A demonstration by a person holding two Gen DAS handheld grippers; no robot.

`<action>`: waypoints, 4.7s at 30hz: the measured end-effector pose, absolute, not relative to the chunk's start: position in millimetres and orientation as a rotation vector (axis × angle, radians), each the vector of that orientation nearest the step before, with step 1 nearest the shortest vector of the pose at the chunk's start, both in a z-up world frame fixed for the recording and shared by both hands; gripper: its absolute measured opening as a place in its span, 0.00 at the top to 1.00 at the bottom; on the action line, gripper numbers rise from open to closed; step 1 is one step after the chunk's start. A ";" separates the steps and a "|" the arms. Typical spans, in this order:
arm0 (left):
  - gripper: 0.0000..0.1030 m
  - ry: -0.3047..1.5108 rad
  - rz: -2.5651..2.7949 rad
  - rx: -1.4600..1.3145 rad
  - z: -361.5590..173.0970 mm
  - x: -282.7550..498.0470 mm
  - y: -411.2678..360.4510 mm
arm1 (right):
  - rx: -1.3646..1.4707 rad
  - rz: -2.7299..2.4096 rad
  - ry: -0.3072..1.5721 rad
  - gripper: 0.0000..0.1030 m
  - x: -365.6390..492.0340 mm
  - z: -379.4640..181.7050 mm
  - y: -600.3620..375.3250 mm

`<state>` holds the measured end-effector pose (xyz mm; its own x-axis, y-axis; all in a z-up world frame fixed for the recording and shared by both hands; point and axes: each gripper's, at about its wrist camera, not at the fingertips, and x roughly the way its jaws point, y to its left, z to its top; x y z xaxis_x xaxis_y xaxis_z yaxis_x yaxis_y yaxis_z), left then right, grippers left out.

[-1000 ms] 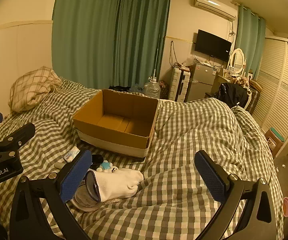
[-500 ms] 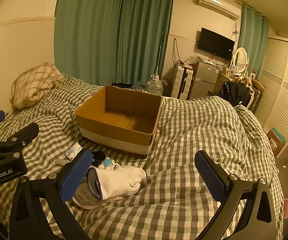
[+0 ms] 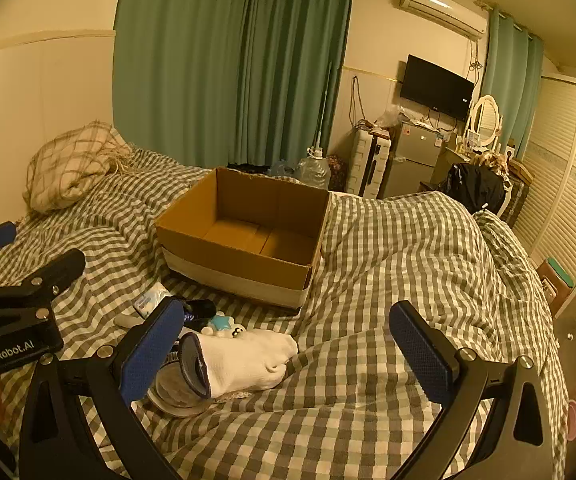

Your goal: Organize objects

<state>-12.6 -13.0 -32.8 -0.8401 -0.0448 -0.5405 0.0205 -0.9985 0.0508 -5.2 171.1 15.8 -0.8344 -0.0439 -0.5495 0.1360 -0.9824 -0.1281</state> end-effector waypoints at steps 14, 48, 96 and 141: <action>0.00 -0.038 -2.935 0.959 -55.0 -19.2 -29.5 | 0.963 -2.830 0.378 0.00 -14.1 -13.9 143.6; 0.40 -0.230 -2.887 1.458 -143.0 -48.9 26.4 | 1.055 -2.690 0.177 0.84 -33.3 -23.9 175.6; 0.95 -0.063 -3.110 1.095 -6.2 -102.8 -6.0 | 0.847 -2.648 0.284 0.78 -72.0 65.0 154.7; 0.02 -0.116 -3.044 1.079 -3.5 -108.9 -18.9 | 0.837 -2.766 0.255 0.25 -75.6 94.7 178.7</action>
